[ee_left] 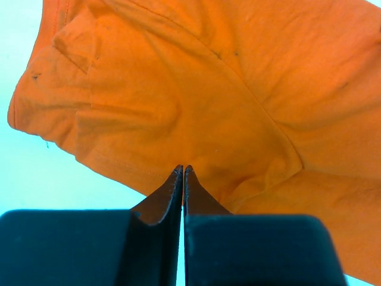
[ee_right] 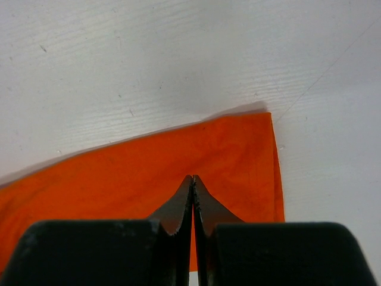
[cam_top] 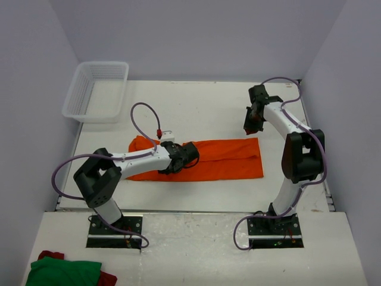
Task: Fold and stack the t-shirts
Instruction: Fold the other side of the tshirt into a rectangle
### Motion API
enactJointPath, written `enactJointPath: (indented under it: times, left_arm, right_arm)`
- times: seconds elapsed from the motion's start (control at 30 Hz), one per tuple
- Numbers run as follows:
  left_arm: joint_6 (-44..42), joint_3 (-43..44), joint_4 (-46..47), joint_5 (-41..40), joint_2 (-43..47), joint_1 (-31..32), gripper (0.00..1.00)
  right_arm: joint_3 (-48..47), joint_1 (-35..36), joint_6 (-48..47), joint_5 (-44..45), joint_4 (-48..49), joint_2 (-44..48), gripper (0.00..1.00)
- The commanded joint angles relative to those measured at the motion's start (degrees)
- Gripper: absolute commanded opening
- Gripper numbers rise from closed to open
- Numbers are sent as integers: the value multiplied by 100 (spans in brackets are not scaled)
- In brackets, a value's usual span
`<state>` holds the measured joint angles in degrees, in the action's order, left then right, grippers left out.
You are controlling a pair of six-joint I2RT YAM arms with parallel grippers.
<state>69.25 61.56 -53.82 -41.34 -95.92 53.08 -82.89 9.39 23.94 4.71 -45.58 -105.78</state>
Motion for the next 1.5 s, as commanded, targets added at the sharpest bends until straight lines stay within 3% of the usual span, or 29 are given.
enactJointPath:
  times: [0.0,0.2,0.47,0.7,0.93,1.47]
  left_arm:
    - [167,40,-110,-356,100,36,0]
    - [-455,646,143,-454,-313,-166,0]
    - [-1669,910,909,153,-366,-1581,0]
    - [-1968,999,1031,354,-348,-2231,0]
    - [-2161,805,1444,689,-655,-2381,0]
    - [-2364,322,1946,1005,-1105,-3145,0]
  right_arm:
    - [-148,46,-56,-128,-3,-83,0]
    - [-175,177,-101,-93,-30,-66,0]
    - [-236,177,-118,4,-196,-118,0]
    - [-385,195,5,-531,-153,-364,0]
    - [-228,572,119,-989,102,-479,0]
    - [-289,758,541,-788,67,-1199,0]
